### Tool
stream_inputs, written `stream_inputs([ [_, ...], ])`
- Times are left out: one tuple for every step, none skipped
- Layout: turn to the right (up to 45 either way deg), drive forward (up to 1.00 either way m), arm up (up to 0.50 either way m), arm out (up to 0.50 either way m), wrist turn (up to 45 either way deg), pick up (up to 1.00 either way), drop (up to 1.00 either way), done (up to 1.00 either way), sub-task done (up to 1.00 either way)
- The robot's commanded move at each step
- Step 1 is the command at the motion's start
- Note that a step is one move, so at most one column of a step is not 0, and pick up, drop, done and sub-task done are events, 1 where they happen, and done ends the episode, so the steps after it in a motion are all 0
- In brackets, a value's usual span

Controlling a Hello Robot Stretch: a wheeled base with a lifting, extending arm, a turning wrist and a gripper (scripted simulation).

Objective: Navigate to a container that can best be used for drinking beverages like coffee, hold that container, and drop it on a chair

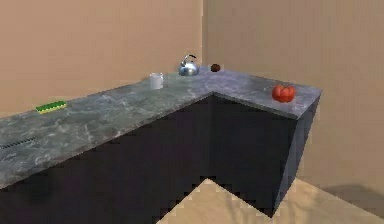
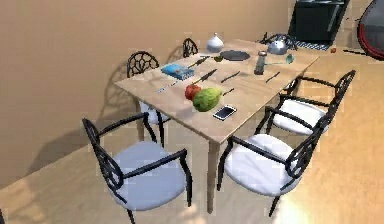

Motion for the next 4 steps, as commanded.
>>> stream_inputs([
  [0.0,0.40,0.00,0.00,0.0,0.00,0.00,0.00,0.00],
  [-45.0,0.00,0.00,0.00,0.0,0.00,0.00,0.00,0.00],
  [-45.0,0.00,0.00,0.00,0.0,0.00,0.00,0.00,0.00],
  [-12.0,0.00,0.00,0.00,0.0,0.00,0.00,0.00,0.00],
])
